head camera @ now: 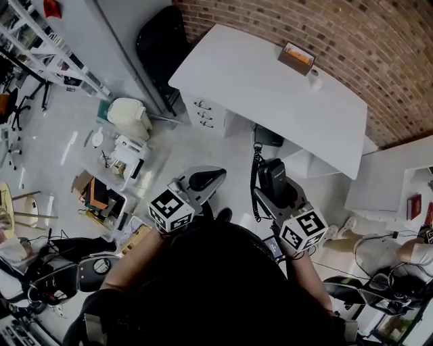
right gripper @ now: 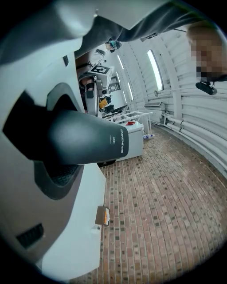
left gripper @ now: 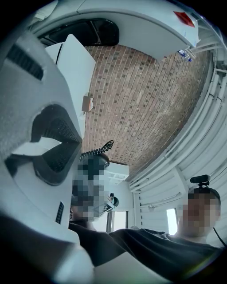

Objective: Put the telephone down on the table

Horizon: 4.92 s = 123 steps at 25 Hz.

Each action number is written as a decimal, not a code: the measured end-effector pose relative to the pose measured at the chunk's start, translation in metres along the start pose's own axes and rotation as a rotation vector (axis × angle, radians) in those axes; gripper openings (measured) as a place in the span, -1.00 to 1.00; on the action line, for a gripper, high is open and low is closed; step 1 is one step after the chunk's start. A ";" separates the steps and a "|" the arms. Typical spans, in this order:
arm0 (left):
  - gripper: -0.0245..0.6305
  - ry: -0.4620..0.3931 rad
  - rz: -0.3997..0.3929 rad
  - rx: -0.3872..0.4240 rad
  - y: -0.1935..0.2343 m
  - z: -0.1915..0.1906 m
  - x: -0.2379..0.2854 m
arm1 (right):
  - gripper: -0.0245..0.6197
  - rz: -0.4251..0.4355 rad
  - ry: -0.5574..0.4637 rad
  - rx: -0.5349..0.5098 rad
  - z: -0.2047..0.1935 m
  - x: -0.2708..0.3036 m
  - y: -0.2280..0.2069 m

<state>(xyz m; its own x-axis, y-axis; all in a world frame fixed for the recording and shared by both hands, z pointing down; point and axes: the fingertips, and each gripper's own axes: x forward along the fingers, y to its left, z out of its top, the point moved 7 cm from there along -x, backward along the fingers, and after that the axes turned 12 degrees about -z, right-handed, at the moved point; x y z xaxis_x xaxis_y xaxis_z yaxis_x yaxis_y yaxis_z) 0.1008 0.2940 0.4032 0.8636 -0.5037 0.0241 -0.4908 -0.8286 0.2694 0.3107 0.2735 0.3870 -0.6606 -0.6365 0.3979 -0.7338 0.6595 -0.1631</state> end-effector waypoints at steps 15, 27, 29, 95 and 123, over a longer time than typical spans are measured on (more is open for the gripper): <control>-0.91 0.006 -0.043 -0.019 0.104 0.019 -0.005 | -0.07 -0.041 0.010 0.022 0.035 0.091 -0.015; -0.91 -0.002 -0.068 -0.025 0.209 0.051 -0.057 | -0.07 -0.059 -0.015 0.016 0.098 0.213 0.011; -0.91 -0.008 -0.074 -0.020 0.220 0.055 -0.067 | -0.07 -0.056 -0.015 0.016 0.103 0.229 0.016; -0.91 0.030 0.032 0.027 0.491 0.137 0.094 | -0.07 0.010 0.023 0.069 0.202 0.440 -0.209; -0.91 0.185 -0.210 -0.023 0.652 0.137 0.029 | -0.07 -0.181 0.264 0.100 0.123 0.648 -0.158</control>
<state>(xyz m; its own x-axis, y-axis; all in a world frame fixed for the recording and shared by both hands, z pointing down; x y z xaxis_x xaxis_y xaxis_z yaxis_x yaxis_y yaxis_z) -0.2097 -0.2945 0.4476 0.9536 -0.2664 0.1402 -0.2977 -0.9034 0.3087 -0.0212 -0.2924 0.5601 -0.4635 -0.6056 0.6469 -0.8562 0.4942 -0.1508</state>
